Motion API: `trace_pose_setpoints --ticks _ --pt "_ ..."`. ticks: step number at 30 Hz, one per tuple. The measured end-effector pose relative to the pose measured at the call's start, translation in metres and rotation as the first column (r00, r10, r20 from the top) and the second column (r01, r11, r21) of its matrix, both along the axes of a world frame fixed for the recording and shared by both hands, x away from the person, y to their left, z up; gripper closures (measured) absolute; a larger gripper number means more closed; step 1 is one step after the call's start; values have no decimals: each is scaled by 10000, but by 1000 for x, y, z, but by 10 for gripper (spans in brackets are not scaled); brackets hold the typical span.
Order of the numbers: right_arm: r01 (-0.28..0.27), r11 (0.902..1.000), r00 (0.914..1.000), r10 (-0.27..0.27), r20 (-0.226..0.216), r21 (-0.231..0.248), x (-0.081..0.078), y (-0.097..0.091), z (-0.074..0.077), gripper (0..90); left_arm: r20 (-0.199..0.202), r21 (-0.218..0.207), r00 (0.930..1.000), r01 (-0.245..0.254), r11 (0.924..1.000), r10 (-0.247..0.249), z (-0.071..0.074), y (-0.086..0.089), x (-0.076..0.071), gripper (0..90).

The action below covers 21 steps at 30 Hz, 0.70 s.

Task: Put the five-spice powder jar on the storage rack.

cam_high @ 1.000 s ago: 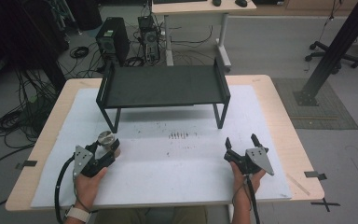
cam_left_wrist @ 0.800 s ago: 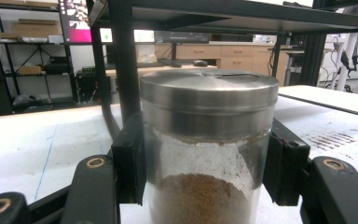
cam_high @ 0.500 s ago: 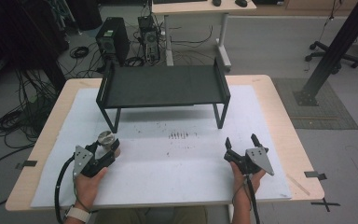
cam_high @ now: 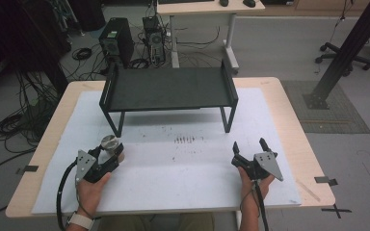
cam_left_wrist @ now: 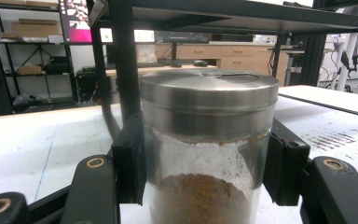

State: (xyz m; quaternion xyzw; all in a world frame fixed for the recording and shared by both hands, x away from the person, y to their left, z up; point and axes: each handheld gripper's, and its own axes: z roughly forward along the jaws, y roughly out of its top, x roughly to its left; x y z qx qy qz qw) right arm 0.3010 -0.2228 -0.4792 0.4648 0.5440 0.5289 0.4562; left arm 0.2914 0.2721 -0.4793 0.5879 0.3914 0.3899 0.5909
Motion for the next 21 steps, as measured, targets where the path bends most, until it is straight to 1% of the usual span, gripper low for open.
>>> trace_pose_setpoints --ticks 21 --pt "0 10000 10000 0 -1 1 0 0 0 75 -25 -47 10000 7 10000 -7 0 0 0 429"
